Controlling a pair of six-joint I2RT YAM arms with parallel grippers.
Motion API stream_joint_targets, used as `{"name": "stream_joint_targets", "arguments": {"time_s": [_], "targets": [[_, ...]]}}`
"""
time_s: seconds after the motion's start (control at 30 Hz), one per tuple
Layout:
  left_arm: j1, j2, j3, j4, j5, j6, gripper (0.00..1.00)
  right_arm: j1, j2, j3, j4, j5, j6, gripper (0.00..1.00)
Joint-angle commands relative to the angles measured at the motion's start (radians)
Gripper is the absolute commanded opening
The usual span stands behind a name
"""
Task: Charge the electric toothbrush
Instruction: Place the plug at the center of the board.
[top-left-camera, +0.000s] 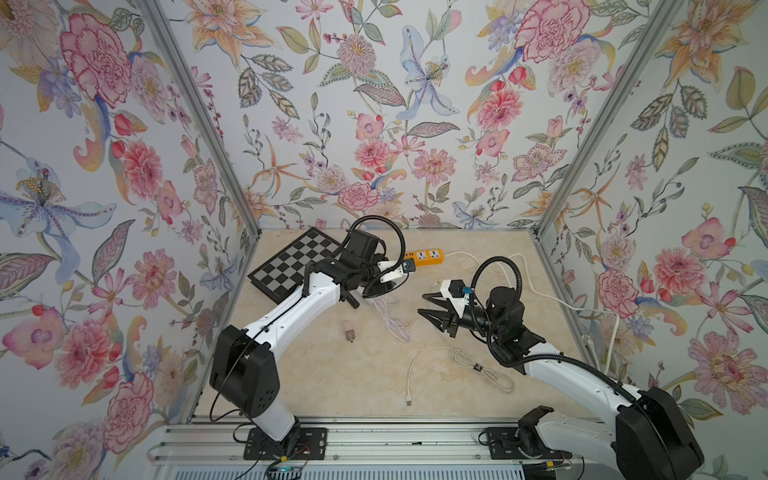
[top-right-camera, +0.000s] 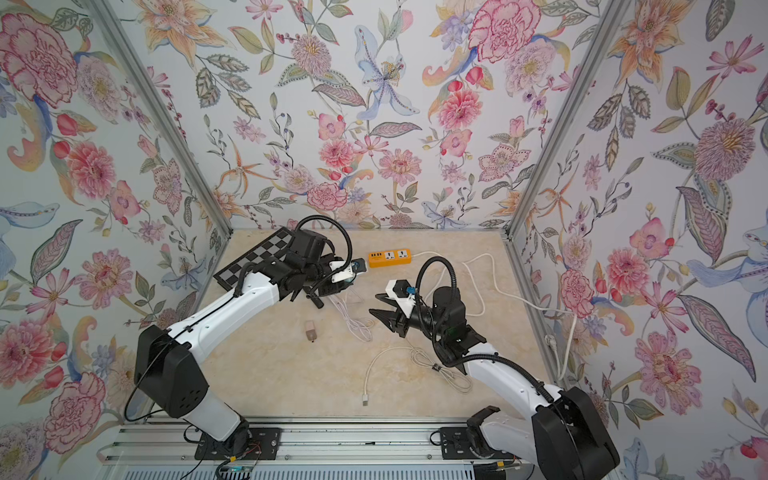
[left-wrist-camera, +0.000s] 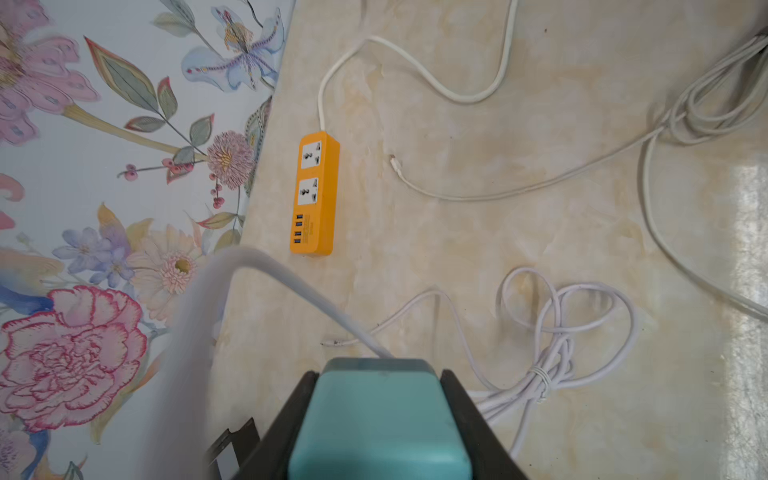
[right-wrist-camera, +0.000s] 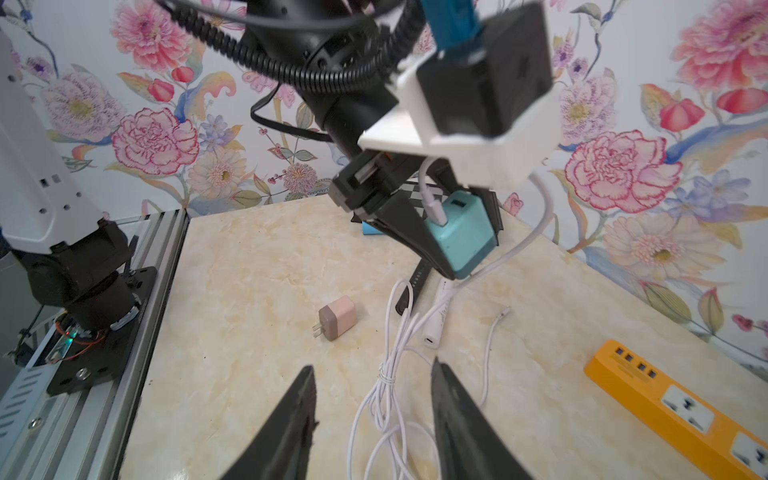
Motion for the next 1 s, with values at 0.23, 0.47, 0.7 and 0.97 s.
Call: {"name": "stream_joint_targets", "arguments": {"time_s": [0.23, 0.47, 0.7, 0.97], "targets": [[-0.101, 0.204, -0.046, 0.233, -0.096, -0.205, 0.0, -0.071, -0.204, 0.054, -0.441, 0.495, 0.281, 0.49], [-0.198, 0.391, 0.037, 0.212, -0.085, -0.259, 0.22, -0.188, -0.276, 0.04, -0.521, 0.437, 0.383, 0.49], [-0.207, 0.416, 0.027, 0.246, -0.016, -0.317, 0.66, -0.209, -0.314, 0.05, -0.556, 0.435, 0.389, 0.5], [-0.205, 0.176, -0.09, 0.364, 0.068, -0.445, 0.99, -0.221, -0.307, 0.086, -0.567, 0.418, 0.402, 0.53]]}}
